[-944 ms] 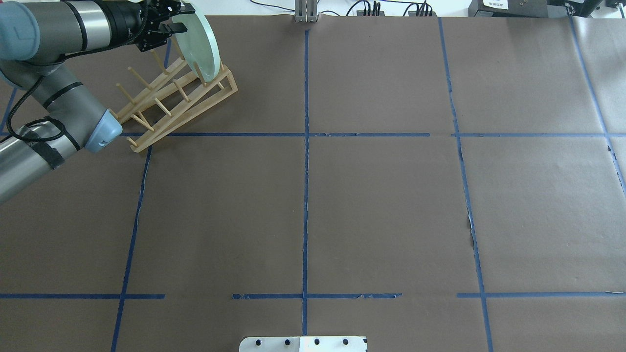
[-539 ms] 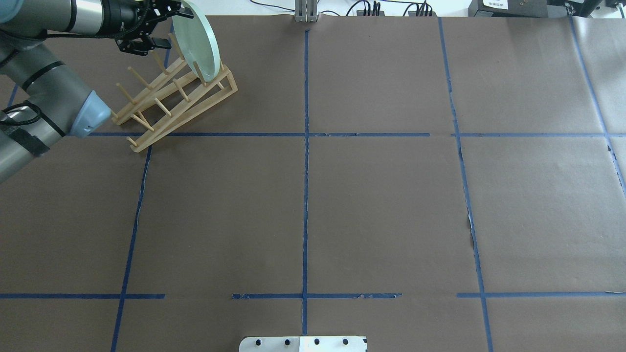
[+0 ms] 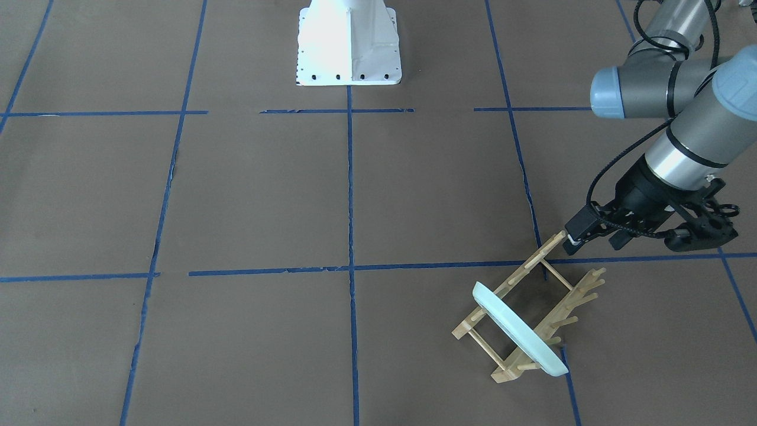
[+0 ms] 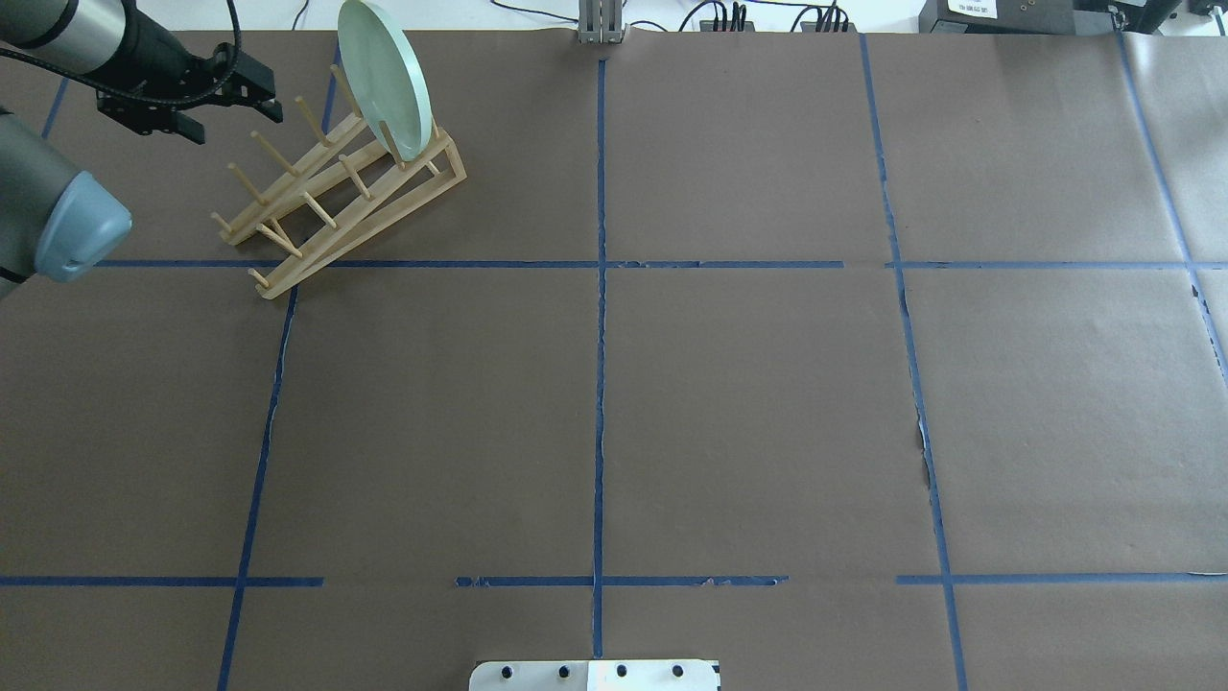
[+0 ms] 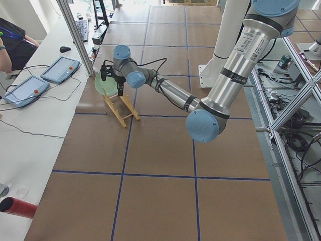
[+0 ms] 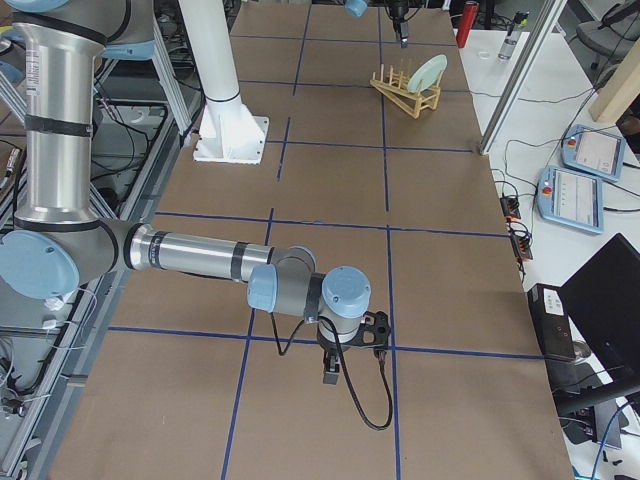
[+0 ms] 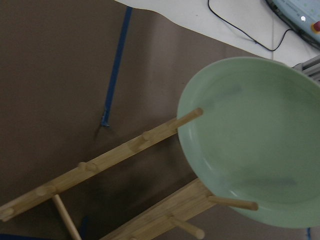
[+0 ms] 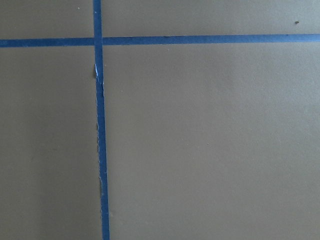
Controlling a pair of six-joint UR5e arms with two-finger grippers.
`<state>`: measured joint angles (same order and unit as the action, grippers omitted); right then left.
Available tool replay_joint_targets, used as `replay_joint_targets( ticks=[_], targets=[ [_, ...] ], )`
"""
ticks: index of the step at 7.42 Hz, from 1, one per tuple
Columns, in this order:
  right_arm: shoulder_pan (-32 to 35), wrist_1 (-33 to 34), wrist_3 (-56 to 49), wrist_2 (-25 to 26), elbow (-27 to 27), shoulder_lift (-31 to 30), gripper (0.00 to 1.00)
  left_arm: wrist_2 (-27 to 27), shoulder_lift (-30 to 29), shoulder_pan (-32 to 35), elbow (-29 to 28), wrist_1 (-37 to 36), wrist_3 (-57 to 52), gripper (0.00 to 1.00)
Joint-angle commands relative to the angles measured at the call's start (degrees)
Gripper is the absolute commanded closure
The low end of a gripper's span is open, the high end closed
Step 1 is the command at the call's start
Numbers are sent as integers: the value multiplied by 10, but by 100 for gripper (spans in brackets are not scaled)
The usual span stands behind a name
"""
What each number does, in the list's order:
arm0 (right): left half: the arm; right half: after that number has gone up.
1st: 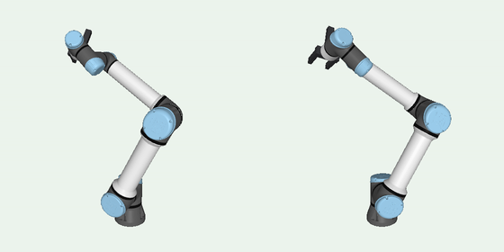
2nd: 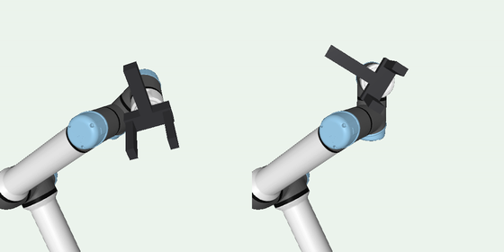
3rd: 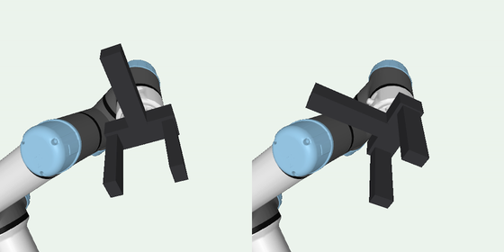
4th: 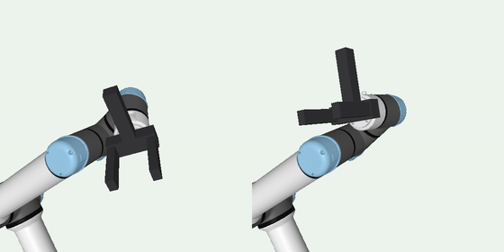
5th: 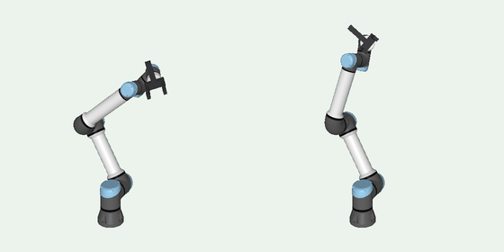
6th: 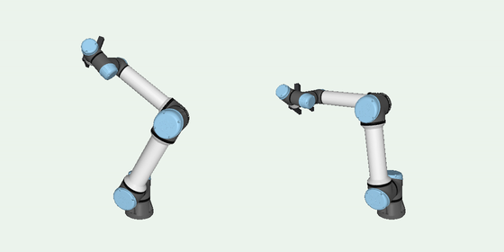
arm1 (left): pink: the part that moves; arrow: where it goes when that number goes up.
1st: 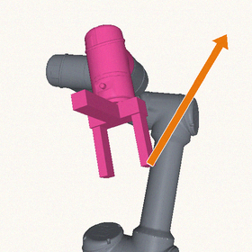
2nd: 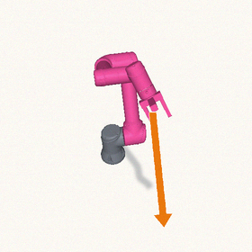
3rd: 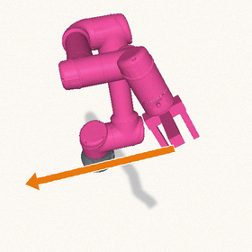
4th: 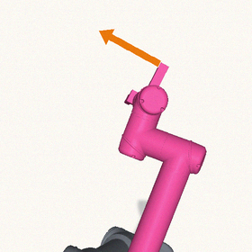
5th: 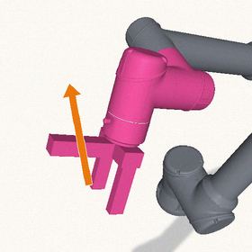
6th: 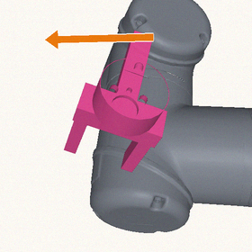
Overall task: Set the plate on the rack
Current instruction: 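Open the left gripper and withdraw it away from the plate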
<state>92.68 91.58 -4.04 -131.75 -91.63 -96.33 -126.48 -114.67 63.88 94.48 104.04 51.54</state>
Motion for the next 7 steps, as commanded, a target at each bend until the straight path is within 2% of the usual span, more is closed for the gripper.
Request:
replay_joint_targets(
  ticks=[1,3,4,5,6,7],
  targets=[
    [0,0,0,0,0,0,0,-2,64,69,29,-105,-276,0],
    [0,0,0,0,0,0,0,-3,112,145,19,-155,-478,0],
    [0,0,0,0,0,0,0,-8,146,182,20,-180,-499,0],
    [0,0,0,0,0,0,0,-17,195,233,16,-176,-503,0],
    [0,0,0,0,0,0,0,-17,214,256,2,-169,-507,0],
    [0,0,0,0,0,0,0,-20,236,262,-1,-164,-583,0]
  ],
)
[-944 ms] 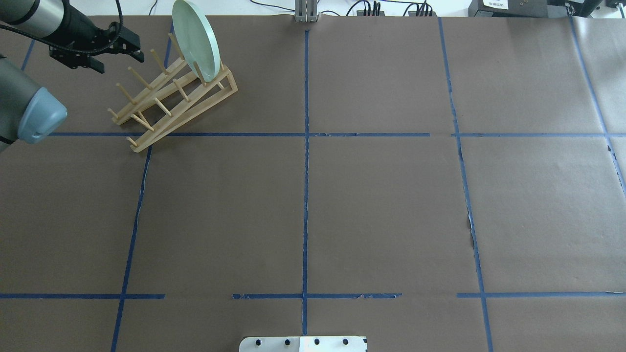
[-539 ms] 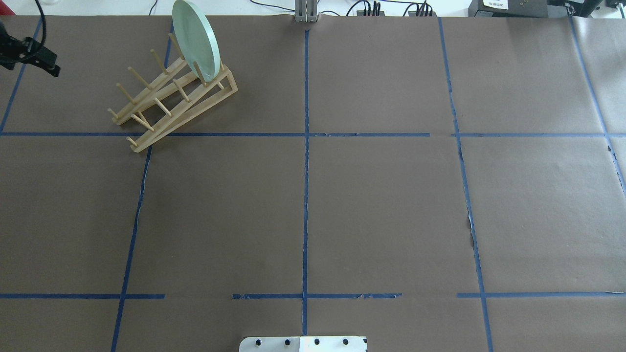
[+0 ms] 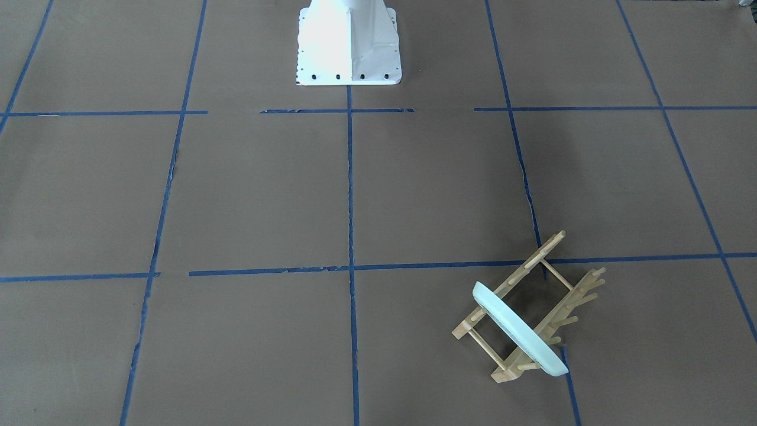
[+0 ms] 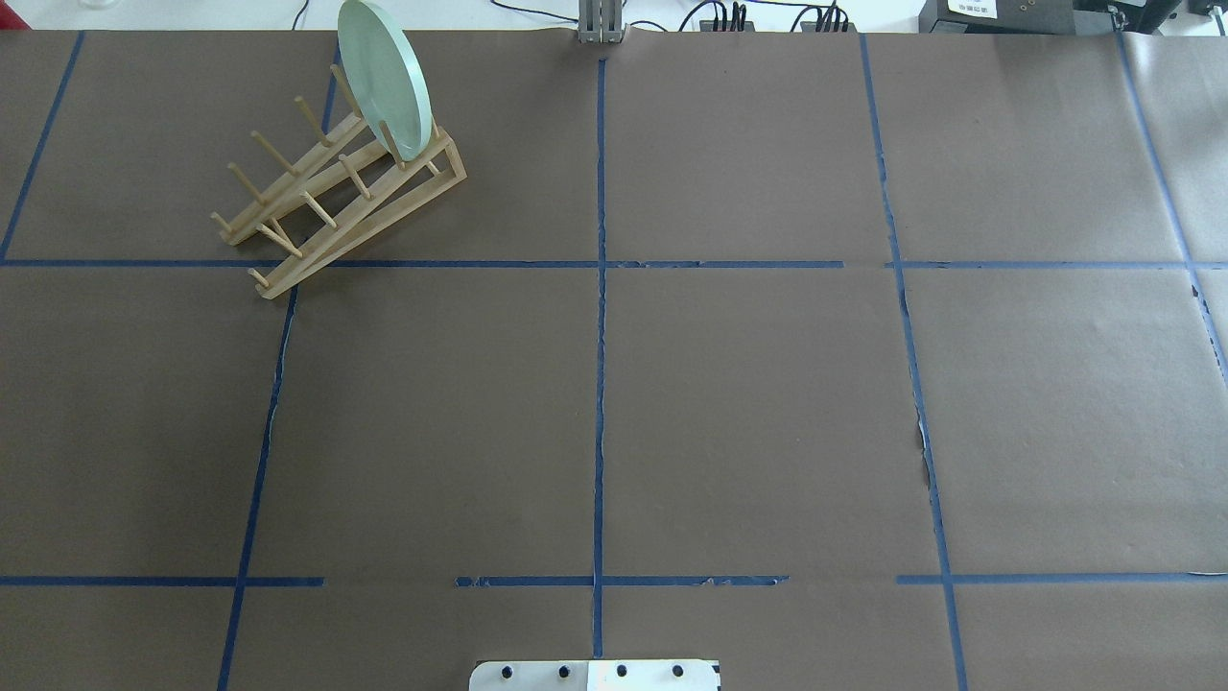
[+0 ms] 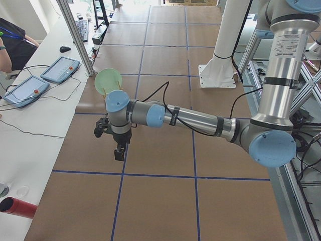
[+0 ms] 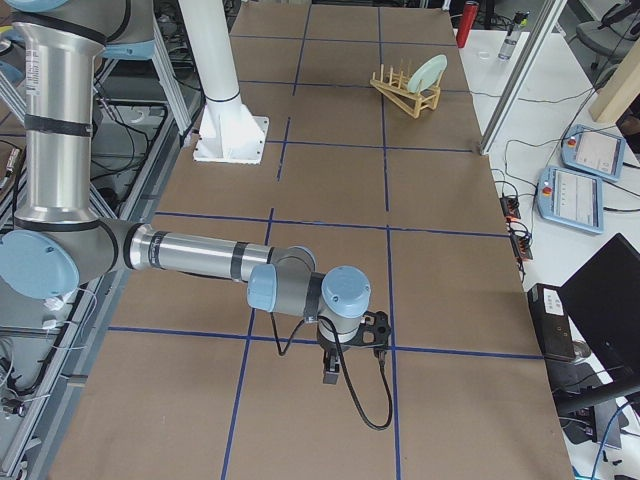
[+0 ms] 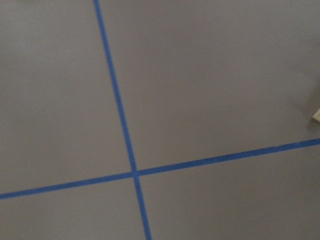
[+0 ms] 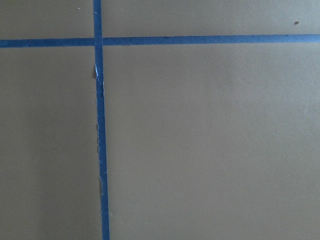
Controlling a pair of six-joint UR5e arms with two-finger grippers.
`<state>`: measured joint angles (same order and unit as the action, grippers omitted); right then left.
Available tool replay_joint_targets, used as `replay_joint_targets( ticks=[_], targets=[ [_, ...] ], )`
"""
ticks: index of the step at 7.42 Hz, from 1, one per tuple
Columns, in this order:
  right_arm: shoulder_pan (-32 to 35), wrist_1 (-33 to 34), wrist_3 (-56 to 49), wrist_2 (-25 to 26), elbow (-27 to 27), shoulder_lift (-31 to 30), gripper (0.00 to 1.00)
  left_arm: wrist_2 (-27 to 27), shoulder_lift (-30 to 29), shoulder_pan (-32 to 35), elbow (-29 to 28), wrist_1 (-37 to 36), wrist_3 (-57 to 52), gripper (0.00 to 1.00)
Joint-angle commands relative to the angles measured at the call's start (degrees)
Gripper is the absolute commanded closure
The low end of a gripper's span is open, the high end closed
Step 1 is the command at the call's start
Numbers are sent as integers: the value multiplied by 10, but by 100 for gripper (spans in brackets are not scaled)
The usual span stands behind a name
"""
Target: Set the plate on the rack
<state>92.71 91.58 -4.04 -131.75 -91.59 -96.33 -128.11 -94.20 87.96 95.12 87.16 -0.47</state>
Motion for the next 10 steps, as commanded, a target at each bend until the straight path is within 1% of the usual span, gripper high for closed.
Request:
replay_joint_targets(
  ticks=[1,2,4,5,6,7,10],
  targets=[
    [0,0,0,0,0,0,0,-12,31,40,-12,-1,-120,0],
    [0,0,0,0,0,0,0,-13,33,61,-11,-2,-139,0],
    [-1,0,0,0,0,0,0,-14,31,59,-13,-2,-134,0],
    [0,0,0,0,0,0,0,-24,32,59,-14,4,-133,0],
    [0,0,0,0,0,0,0,-57,31,58,-25,4,-132,0],
    [0,0,0,0,0,0,0,-78,31,58,-33,5,-131,0],
    [-1,0,0,0,0,0,0,-75,27,57,-25,6,-133,0]
  ],
)
